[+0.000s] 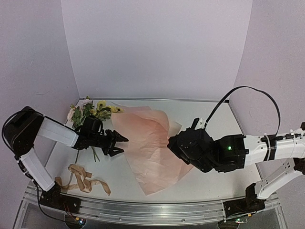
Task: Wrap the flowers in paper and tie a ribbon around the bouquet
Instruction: Unfold the folded wrapping paper at the center of the board.
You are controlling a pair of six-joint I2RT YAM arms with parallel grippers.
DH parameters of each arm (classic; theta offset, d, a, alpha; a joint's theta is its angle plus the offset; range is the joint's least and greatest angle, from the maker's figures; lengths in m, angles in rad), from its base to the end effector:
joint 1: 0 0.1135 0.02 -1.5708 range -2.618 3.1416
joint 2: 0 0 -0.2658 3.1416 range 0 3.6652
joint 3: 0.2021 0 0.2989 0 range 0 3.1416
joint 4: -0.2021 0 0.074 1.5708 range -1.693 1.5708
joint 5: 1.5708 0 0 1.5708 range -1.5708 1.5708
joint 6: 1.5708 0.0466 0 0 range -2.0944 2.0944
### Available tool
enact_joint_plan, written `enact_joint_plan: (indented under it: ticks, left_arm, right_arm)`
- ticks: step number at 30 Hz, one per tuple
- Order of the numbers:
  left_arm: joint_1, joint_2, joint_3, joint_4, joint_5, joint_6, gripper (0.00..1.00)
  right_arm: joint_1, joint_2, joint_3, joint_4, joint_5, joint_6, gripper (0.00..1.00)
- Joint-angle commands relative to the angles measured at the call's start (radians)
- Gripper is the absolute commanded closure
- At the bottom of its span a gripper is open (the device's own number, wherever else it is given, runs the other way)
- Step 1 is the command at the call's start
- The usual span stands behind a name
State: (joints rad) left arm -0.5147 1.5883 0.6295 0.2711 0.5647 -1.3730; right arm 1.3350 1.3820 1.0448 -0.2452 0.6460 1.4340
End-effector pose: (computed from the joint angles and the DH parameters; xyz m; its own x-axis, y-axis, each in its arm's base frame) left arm 0.2746 -0.1840 0.1021 -0.8693 -0.4600 0.1812 -0.3893 0.4109 -0.8244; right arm 0.1112 0.3427 0.2731 -0.6703 0.5962 -0.4419 0.0374 0.6219 0.7822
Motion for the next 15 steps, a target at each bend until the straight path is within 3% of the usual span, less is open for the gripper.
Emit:
enact_joint_plan:
  ticks: [1,3,7,15]
  left_arm:
    - [-0.039,0.182,0.119,0.301,0.092,-0.113,0.42]
    - [-0.046,0.254,0.162,0.355,0.100,-0.140,0.42]
    - [-0.070,0.377,0.273,0.308,0.103,-0.128,0.43]
    - [-0.080,0.493,0.330,0.054,0.024,-0.066,0.44]
  right_arm:
    - [-0.022,-0.071,-0.052,0.078,0.060,0.081,1.00]
    - [-0.026,-0.096,-0.072,0.078,0.070,0.096,1.00]
    - [-0.037,-0.137,-0.102,0.075,0.087,0.100,1.00]
    - [-0.084,-0.283,-0.236,-0.009,0.149,0.192,1.00]
